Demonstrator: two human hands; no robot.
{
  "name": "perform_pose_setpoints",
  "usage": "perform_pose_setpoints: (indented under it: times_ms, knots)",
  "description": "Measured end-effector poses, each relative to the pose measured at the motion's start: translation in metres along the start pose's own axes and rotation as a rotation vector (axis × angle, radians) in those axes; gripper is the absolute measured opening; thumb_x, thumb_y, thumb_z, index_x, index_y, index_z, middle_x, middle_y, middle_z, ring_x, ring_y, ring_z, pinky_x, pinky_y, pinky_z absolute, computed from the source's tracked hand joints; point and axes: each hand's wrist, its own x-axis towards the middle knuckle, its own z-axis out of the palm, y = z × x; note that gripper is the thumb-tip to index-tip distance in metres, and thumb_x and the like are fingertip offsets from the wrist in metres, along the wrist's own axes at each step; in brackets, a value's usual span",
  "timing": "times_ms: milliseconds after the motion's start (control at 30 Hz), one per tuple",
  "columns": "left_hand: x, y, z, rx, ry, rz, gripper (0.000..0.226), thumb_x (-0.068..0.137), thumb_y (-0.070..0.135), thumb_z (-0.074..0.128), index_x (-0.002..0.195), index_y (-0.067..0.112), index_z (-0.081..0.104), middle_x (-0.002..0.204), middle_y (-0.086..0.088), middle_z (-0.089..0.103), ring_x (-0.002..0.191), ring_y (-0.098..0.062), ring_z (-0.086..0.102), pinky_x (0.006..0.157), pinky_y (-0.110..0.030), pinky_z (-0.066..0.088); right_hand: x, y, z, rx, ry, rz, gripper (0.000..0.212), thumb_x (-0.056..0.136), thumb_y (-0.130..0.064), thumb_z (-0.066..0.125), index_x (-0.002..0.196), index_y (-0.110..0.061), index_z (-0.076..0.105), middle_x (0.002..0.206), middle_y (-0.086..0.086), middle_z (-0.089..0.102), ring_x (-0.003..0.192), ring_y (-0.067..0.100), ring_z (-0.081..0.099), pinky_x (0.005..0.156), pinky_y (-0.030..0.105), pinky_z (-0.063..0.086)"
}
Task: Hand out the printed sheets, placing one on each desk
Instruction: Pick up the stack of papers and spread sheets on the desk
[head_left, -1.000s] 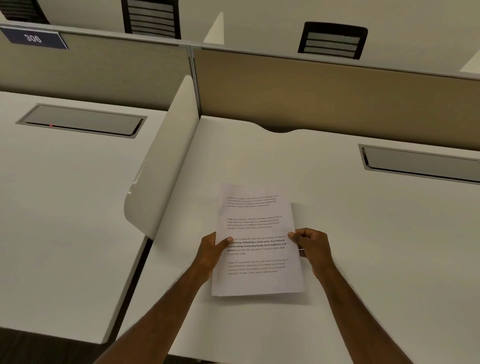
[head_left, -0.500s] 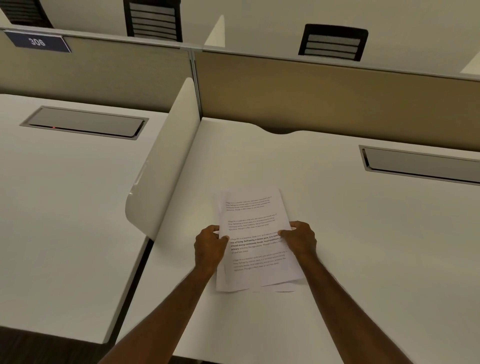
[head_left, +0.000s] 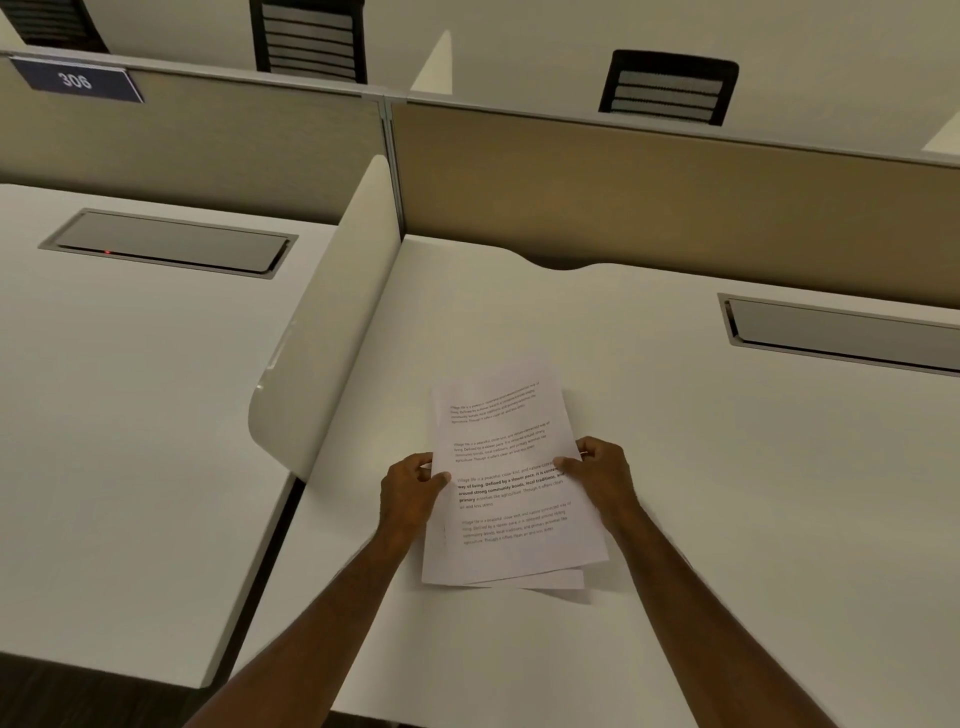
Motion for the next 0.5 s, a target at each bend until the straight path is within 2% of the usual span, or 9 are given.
perform_pose_setpoints:
  times_ms: [100, 167, 267, 333, 367, 433, 500]
  knots:
    - [-0.002, -0.005, -0.005, -0.05, 0.036, 0.029, 0.037, 0.089, 0.016, 0.073, 0.124, 0.008, 0.067, 0.115, -0.01, 0.073, 0.08, -0.008, 0.066, 0.068, -0.009, 0.048, -0.008, 0.0, -0.008, 0.085, -0.028, -0.078, 0.01, 0.082, -0.003, 0.078, 0.083, -0.011, 0.071, 0.078, -0.002, 0.078, 0.07, 0.018, 0.075, 0.059, 0.024, 0.058]
    - [-0.004, -0.003, -0.006, -0.113, 0.051, 0.065, 0.041, 0.088, 0.017, 0.074, 0.127, 0.008, 0.064, 0.119, -0.008, 0.071, 0.089, -0.013, 0.067, 0.076, -0.015, 0.053, -0.013, 0.001, -0.015, 0.141, -0.037, -0.087, 0.012, 0.081, -0.002, 0.079, 0.083, -0.012, 0.072, 0.076, -0.001, 0.079, 0.065, 0.014, 0.075, 0.055, 0.02, 0.056]
    - [-0.004, 0.008, -0.01, -0.275, -0.007, 0.031, 0.056, 0.09, 0.022, 0.072, 0.141, 0.011, 0.052, 0.129, -0.001, 0.061, 0.11, -0.022, 0.064, 0.095, -0.039, 0.054, -0.02, 0.001, -0.027, 0.246, -0.04, -0.068, 0.012, 0.08, -0.002, 0.08, 0.089, -0.009, 0.074, 0.086, 0.008, 0.081, 0.071, 0.022, 0.077, 0.065, 0.031, 0.062]
    - [-0.004, 0.016, -0.014, -0.459, -0.173, -0.047, 0.055, 0.097, 0.03, 0.061, 0.147, 0.014, 0.045, 0.139, -0.004, 0.059, 0.121, -0.027, 0.061, 0.104, -0.05, 0.05, -0.025, 0.0, -0.033, 0.301, -0.042, -0.051, 0.014, 0.081, -0.003, 0.08, 0.092, -0.008, 0.074, 0.089, 0.01, 0.08, 0.075, 0.026, 0.077, 0.07, 0.037, 0.063]
    - [-0.005, 0.018, -0.015, -0.585, -0.302, -0.063, 0.049, 0.1, 0.033, 0.052, 0.145, 0.013, 0.046, 0.139, -0.009, 0.06, 0.122, -0.031, 0.062, 0.103, -0.053, 0.05, -0.028, 0.0, -0.035, 0.328, -0.046, -0.044, 0.014, 0.081, -0.004, 0.08, 0.093, -0.008, 0.074, 0.091, 0.012, 0.08, 0.076, 0.027, 0.077, 0.072, 0.039, 0.063]
    - [-0.01, 0.022, -0.018, -0.712, -0.485, -0.04, 0.042, 0.104, 0.033, 0.043, 0.136, 0.01, 0.055, 0.131, -0.014, 0.066, 0.114, -0.034, 0.067, 0.093, -0.049, 0.057, -0.035, 0.0, -0.037, 0.368, -0.055, -0.04, 0.015, 0.082, -0.002, 0.078, 0.096, -0.005, 0.074, 0.096, 0.015, 0.08, 0.079, 0.03, 0.076, 0.077, 0.043, 0.062]
    - [-0.017, 0.026, -0.016, -0.659, -0.479, -0.024, 0.032, 0.104, 0.029, 0.045, 0.126, 0.012, 0.062, 0.123, -0.013, 0.071, 0.105, -0.03, 0.072, 0.082, -0.04, 0.062, -0.044, 0.001, -0.038, 0.395, -0.055, -0.035, 0.019, 0.083, -0.001, 0.077, 0.101, -0.002, 0.073, 0.1, 0.018, 0.078, 0.086, 0.034, 0.076, 0.083, 0.045, 0.061]
